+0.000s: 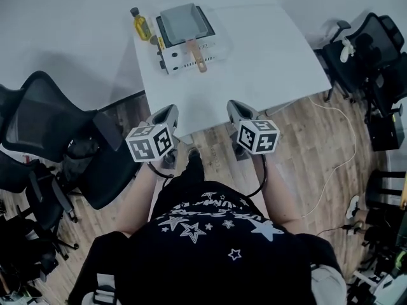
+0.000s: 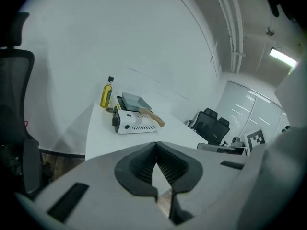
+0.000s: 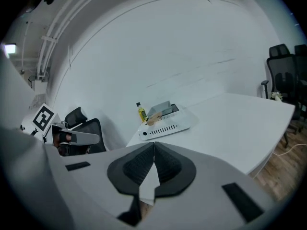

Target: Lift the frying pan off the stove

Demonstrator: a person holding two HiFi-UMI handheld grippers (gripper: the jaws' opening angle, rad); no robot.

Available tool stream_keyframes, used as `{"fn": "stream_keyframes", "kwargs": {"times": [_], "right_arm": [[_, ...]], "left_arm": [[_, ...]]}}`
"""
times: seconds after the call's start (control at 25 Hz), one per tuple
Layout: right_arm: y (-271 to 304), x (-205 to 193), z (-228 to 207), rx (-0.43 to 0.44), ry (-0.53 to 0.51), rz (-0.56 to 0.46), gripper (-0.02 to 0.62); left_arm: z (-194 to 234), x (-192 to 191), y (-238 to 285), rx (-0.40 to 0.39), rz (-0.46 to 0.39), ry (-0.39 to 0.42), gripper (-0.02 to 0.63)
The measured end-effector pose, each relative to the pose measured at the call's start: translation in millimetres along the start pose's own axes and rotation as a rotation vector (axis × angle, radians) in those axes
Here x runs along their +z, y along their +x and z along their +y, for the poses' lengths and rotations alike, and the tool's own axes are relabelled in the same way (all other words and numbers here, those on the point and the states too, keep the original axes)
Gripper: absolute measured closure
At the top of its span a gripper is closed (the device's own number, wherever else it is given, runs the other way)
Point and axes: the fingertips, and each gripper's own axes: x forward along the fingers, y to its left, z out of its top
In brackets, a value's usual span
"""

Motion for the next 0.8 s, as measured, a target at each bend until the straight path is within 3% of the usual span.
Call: {"fn": "stream_keyframes", "kwargs": {"times": [0.48, 0.8], "right_arm": [[69, 45, -33, -0.040, 0.042, 0.029, 0.588], [103, 71, -48, -0.035, 0.098, 0.017, 0.588]], "left_arm": [[11, 44, 82, -0.143, 0.100, -0.091, 0.592], [-9, 56, 114, -0.397, 0.209, -0.311, 0.453]]}}
